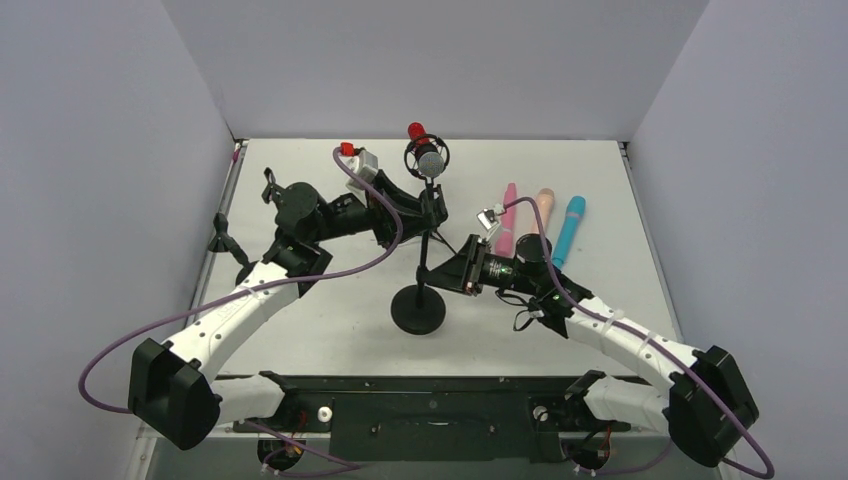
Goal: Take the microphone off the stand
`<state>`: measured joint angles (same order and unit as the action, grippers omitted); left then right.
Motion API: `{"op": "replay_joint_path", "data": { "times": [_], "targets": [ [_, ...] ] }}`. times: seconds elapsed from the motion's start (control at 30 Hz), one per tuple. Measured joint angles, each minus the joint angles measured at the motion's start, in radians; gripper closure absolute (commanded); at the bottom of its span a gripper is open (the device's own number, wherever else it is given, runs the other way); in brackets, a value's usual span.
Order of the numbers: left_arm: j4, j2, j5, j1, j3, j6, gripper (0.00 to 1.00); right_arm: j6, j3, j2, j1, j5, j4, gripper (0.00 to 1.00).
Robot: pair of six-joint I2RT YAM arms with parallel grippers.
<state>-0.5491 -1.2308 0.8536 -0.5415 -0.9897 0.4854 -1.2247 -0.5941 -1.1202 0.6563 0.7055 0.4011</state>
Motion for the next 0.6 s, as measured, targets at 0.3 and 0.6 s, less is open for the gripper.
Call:
{"op": "replay_joint_path", "data": {
  "times": [0.3, 0.6],
  "targets": [
    [0.042, 0.0, -0.096, -0.003, 0.03, 0.004, 1.0, 0.396, -0.182, 0.068, 0.106, -0.282, -0.477, 1.0],
    [0.206, 0.0, -0.24, -0.036, 0.034, 0.021, 1.0, 0.665, -0.217, 0.093, 0.37, -0.772, -0.62, 1.0]
  ]
}}
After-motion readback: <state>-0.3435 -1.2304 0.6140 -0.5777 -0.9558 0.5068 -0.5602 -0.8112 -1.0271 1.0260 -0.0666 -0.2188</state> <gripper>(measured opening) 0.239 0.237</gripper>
